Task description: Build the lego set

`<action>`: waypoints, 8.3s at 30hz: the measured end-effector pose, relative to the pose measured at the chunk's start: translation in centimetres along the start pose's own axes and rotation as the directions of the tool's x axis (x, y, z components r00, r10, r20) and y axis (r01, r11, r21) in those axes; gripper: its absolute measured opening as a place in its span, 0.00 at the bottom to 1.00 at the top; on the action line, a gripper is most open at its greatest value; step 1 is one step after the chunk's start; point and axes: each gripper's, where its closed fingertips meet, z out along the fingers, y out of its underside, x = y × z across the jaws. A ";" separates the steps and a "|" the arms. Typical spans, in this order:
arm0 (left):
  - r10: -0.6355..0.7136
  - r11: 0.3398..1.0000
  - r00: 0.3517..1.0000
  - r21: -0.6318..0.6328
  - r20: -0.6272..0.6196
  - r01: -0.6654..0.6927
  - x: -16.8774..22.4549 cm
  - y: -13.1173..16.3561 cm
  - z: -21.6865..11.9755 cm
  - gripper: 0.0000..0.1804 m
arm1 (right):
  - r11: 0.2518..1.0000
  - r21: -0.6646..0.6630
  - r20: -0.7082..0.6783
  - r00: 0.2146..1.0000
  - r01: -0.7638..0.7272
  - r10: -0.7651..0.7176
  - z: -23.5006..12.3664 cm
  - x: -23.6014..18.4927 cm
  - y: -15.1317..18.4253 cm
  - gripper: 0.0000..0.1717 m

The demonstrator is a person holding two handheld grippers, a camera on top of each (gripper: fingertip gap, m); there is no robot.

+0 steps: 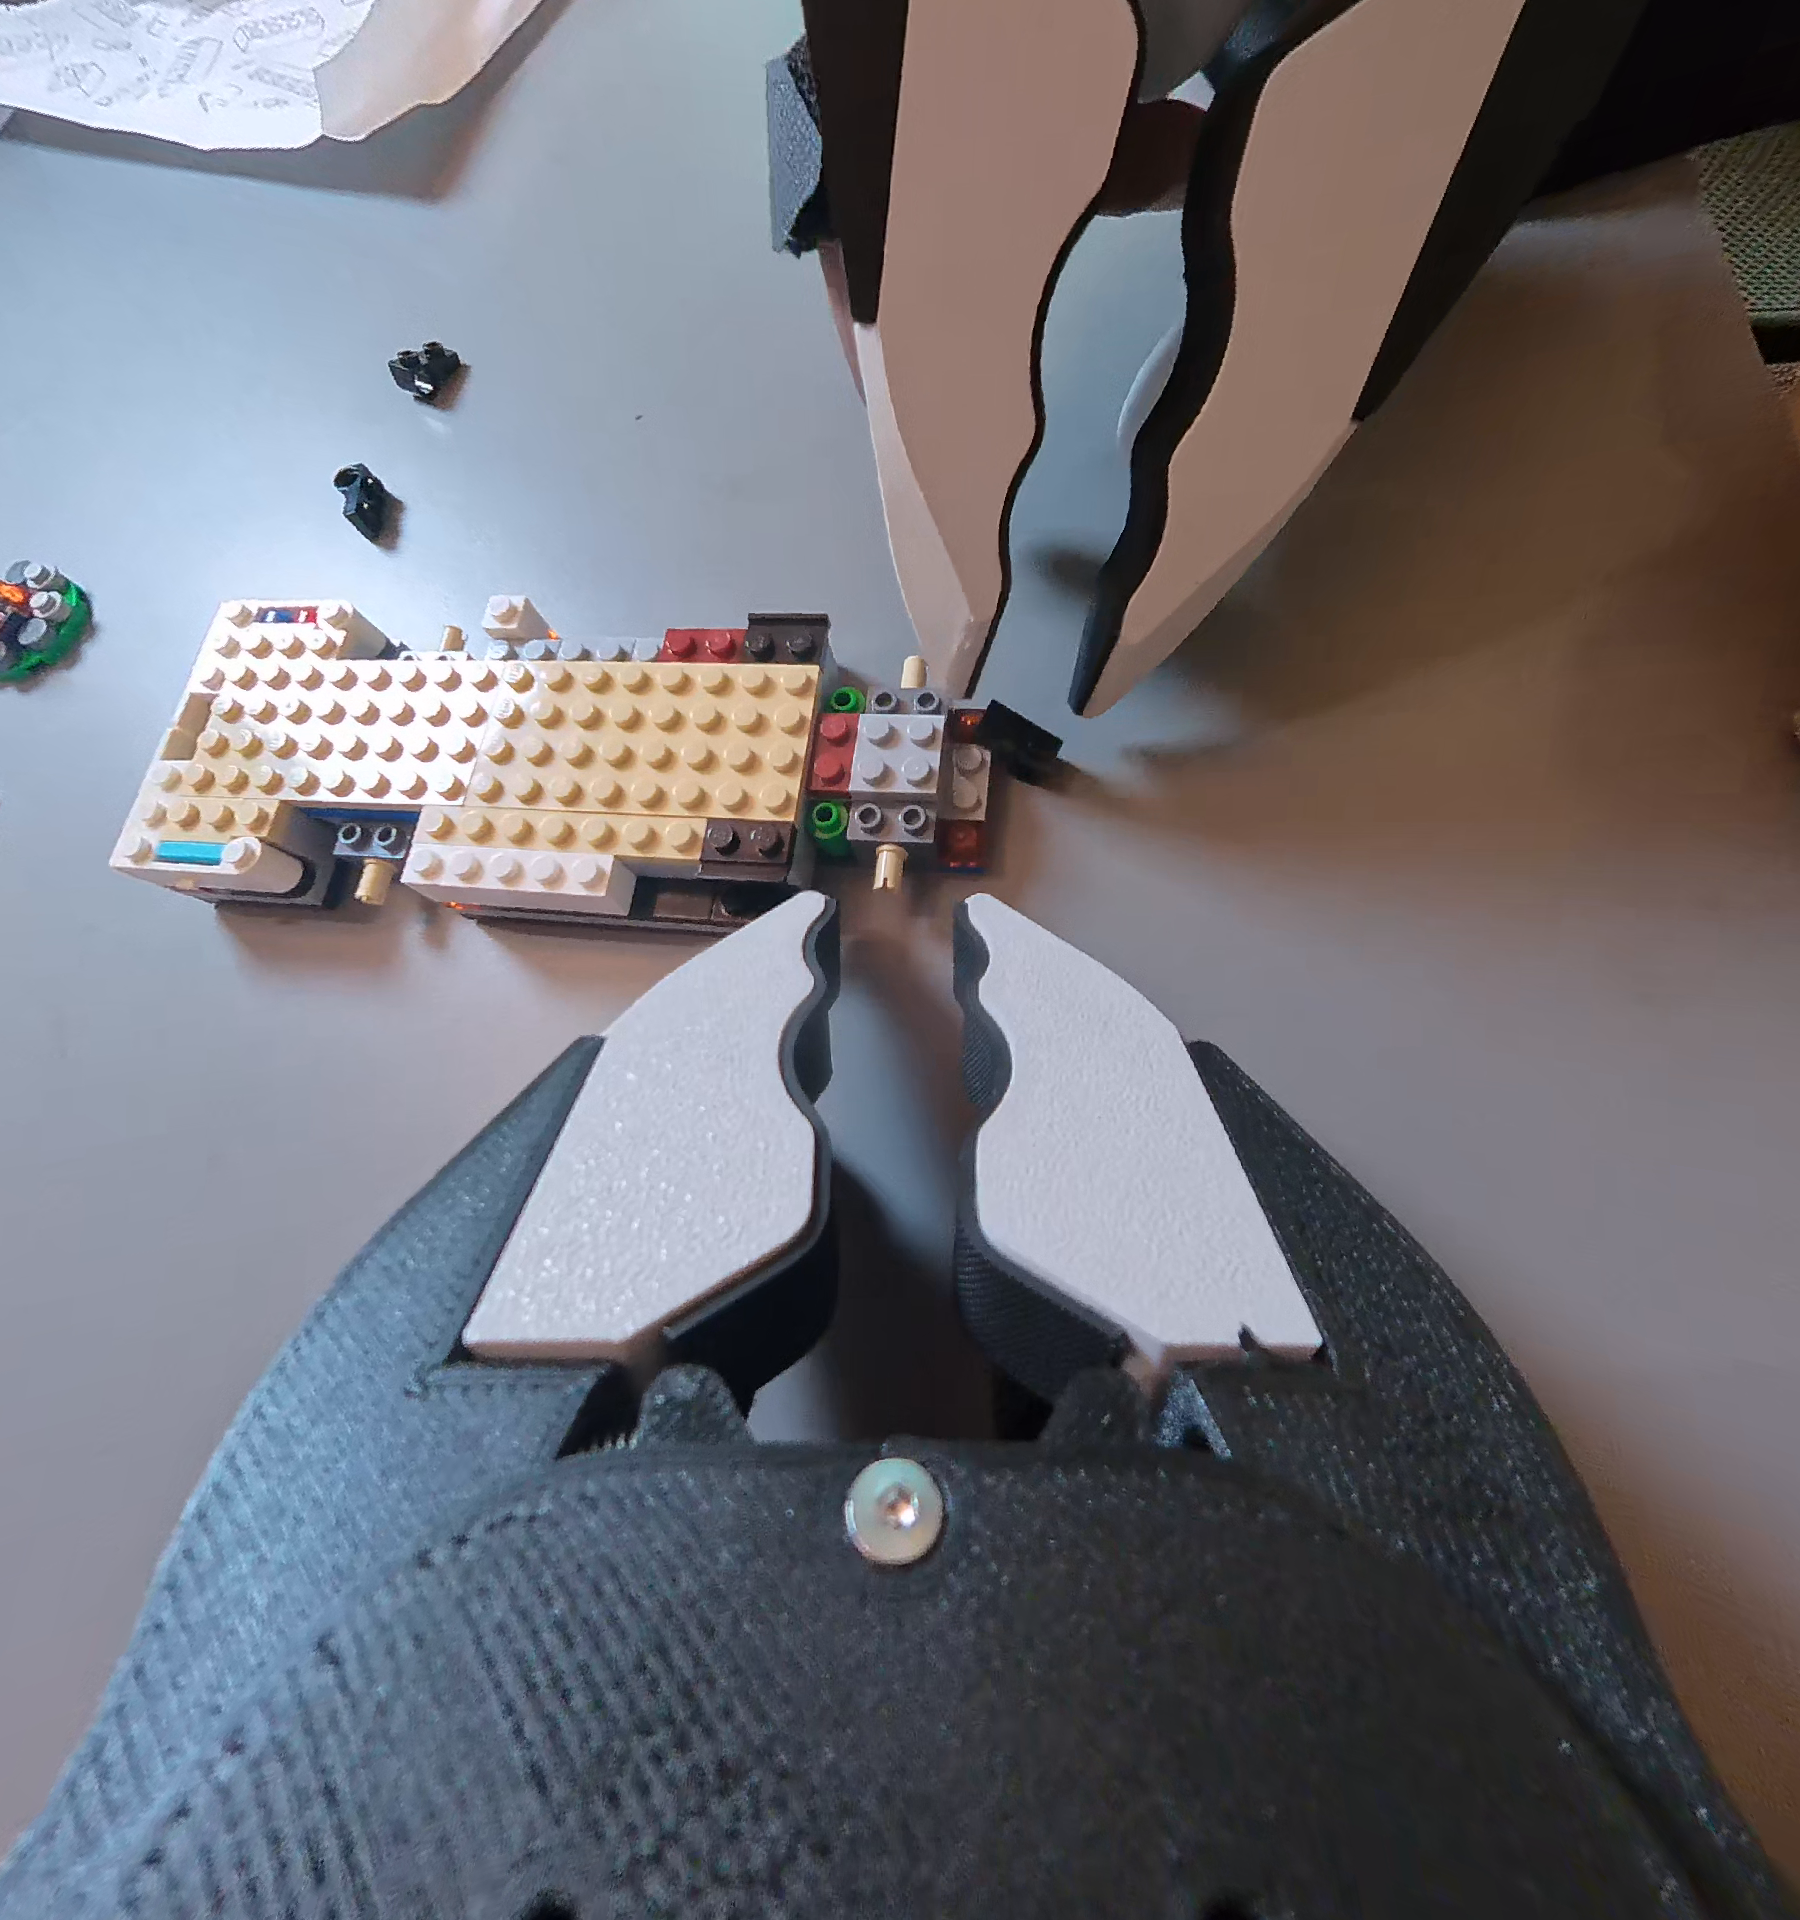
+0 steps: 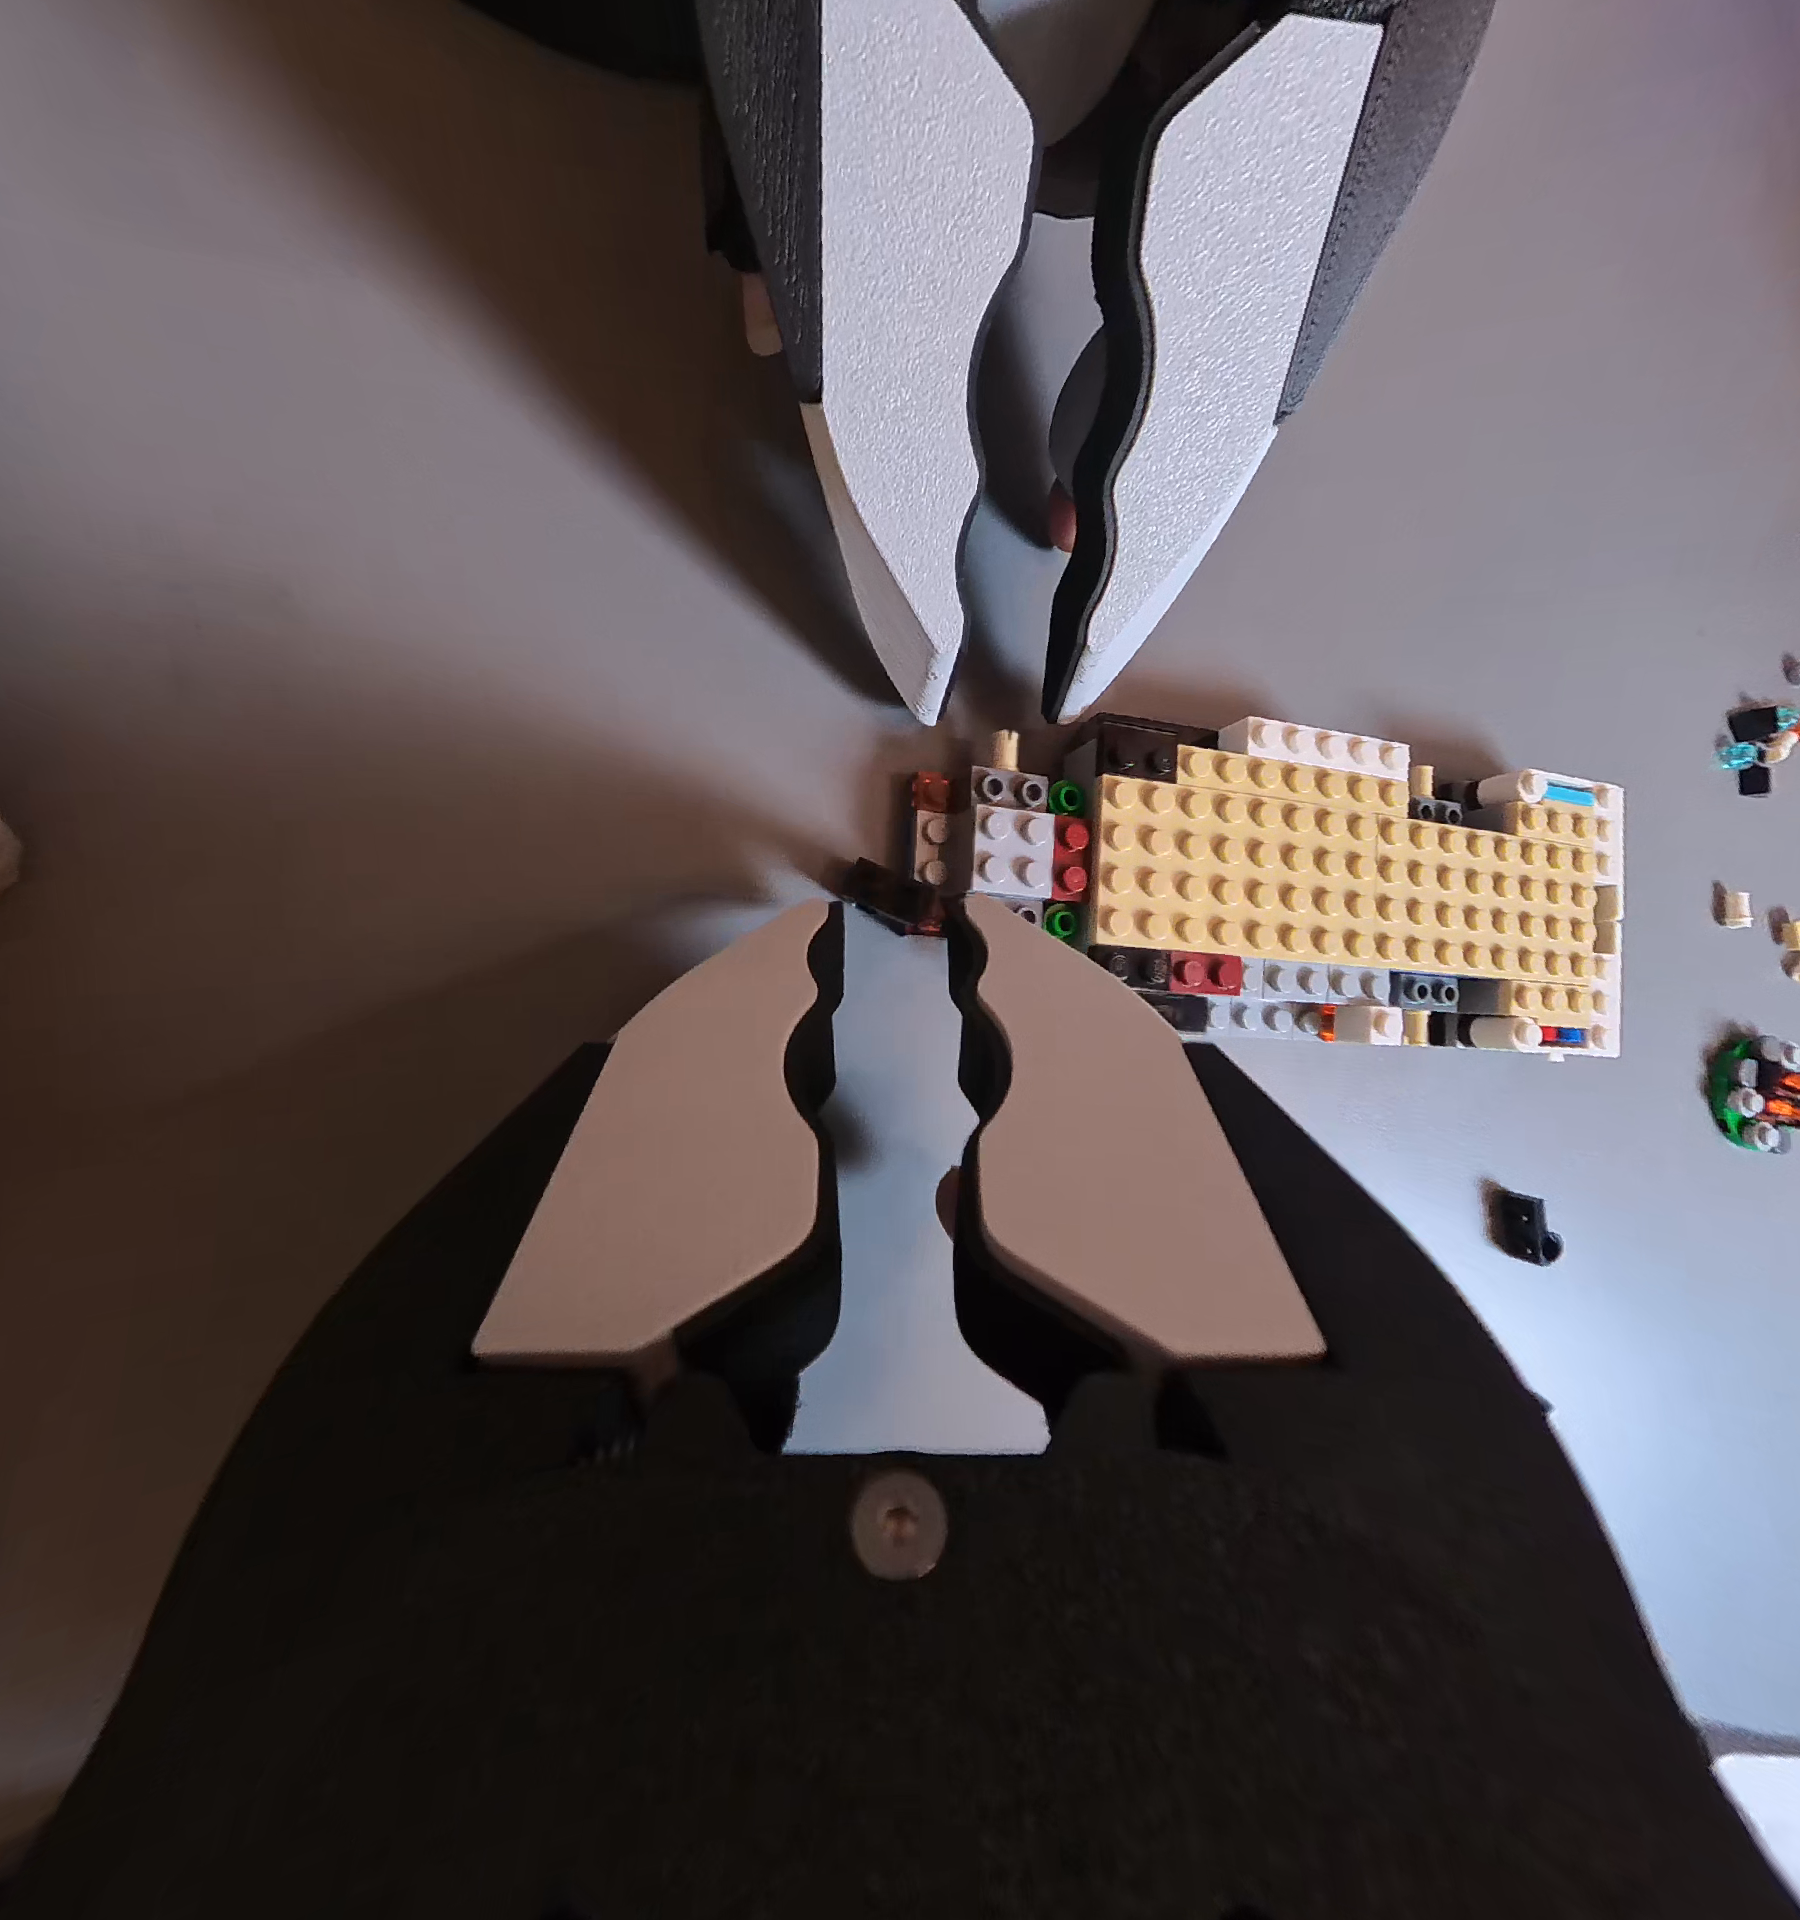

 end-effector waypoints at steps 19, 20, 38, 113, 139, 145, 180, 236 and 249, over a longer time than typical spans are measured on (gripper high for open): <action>-0.052 0.999 0.999 0.008 -0.013 0.052 0.4 -1.0 1.0 0.12 | 0.972 0.041 -0.335 0.914 -0.230 0.230 -0.6 -1.5 0.2 0.12; -0.052 0.999 0.999 0.005 -0.010 0.052 0.5 -1.0 1.0 0.12 | 0.967 0.041 -0.342 0.906 -0.252 0.250 -0.7 -1.5 0.2 0.12; -0.093 0.995 0.994 -0.036 0.051 0.095 0.2 -0.9 1.2 0.07 | 0.868 -0.099 -0.163 0.869 -0.486 0.468 -12.2 -4.0 8.6 0.23; -0.053 0.998 0.997 0.020 0.050 0.052 0.3 -1.1 1.0 0.02 | 0.982 -0.062 -0.132 0.976 -0.181 0.171 -0.9 -1.6 1.8 0.08; -0.022 1.000 0.998 0.018 0.064 0.021 0.7 -1.4 1.2 0.02 | 0.995 0.020 -0.261 0.961 -0.094 0.096 -1.5 -0.1 0.6 0.05; -0.030 0.999 0.998 0.019 0.056 0.029 0.8 -1.5 1.3 0.02 | 0.996 -0.013 -0.255 0.963 -0.092 0.086 -0.9 -0.1 1.4 0.05; -0.008 1.000 0.998 0.016 0.057 0.007 1.0 -1.5 1.4 0.02 | 0.994 -0.061 -0.217 0.973 -0.089 0.073 -0.6 -0.3 1.1 0.06; 0.015 1.000 0.999 0.027 0.031 -0.016 1.5 -1.5 1.3 0.02 | 0.974 -0.031 0.031 0.974 -0.222 0.223 -1.6 -0.4 -0.1 0.18; 0.089 0.990 0.994 0.119 -0.063 -0.081 1.6 -1.4 -1.2 0.09 | 0.917 0.156 -0.274 0.876 -0.367 0.398 -5.3 10.3 7.1 0.16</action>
